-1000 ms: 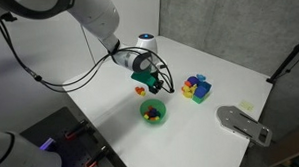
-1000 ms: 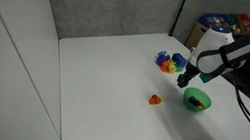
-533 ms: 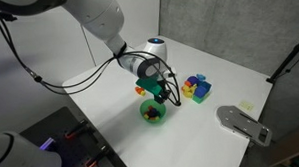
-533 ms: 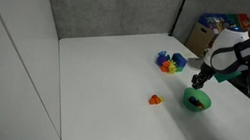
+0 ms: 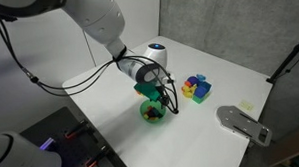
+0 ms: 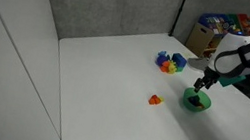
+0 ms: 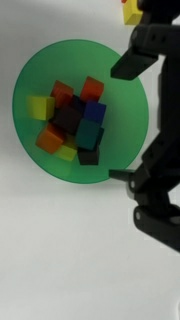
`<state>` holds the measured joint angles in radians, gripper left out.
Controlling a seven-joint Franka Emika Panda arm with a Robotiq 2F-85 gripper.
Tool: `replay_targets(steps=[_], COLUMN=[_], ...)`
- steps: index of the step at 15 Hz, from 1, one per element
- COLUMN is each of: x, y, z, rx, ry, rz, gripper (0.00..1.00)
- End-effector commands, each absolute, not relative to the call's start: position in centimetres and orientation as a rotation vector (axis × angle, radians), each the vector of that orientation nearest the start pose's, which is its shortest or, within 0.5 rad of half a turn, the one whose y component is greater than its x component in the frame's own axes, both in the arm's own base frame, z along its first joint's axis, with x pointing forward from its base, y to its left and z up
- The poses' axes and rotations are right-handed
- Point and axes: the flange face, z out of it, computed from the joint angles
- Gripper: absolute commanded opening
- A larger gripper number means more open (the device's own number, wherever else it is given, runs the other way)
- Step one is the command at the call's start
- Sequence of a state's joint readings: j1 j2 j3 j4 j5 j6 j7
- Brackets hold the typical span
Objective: Pick up the green and blue block from the table and put them in the green bowl
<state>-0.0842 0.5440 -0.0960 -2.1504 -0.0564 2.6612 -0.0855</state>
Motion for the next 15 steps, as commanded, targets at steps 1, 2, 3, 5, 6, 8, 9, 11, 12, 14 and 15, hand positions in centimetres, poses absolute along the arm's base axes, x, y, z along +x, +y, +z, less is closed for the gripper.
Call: replay_targets(steps=[1, 2, 3, 5, 6, 8, 9, 11, 12, 14, 15], x=[54.8, 54.9, 55.0, 55.2, 55.3, 55.3, 55.2, 54.9, 54.7, 54.2, 53.8], y=[-9.3, -9.0, -8.6, -7.9, -7.6, -7.0, -6.7, -6.2, -6.0, -5.4, -5.0], z=[17.7, 18.8, 19.9, 22.3, 23.7, 26.3, 27.8, 30.9, 32.3, 35.3, 36.9], rx=[-3.165, -3.155, -3.144, -3.124, -3.119, -3.108, -3.111, -3.115, -3.118, -3.119, -3.117], ry=[0.033, 0.034, 0.036, 0.039, 0.043, 0.048, 0.046, 0.037, 0.035, 0.029, 0.016], rz=[0.061, 0.057, 0.059, 0.062, 0.066, 0.068, 0.062, 0.032, 0.012, -0.017, -0.019], gripper=[1.00, 1.00, 1.00, 1.00, 1.00, 1.00, 1.00, 1.00, 1.00, 1.00, 1.00])
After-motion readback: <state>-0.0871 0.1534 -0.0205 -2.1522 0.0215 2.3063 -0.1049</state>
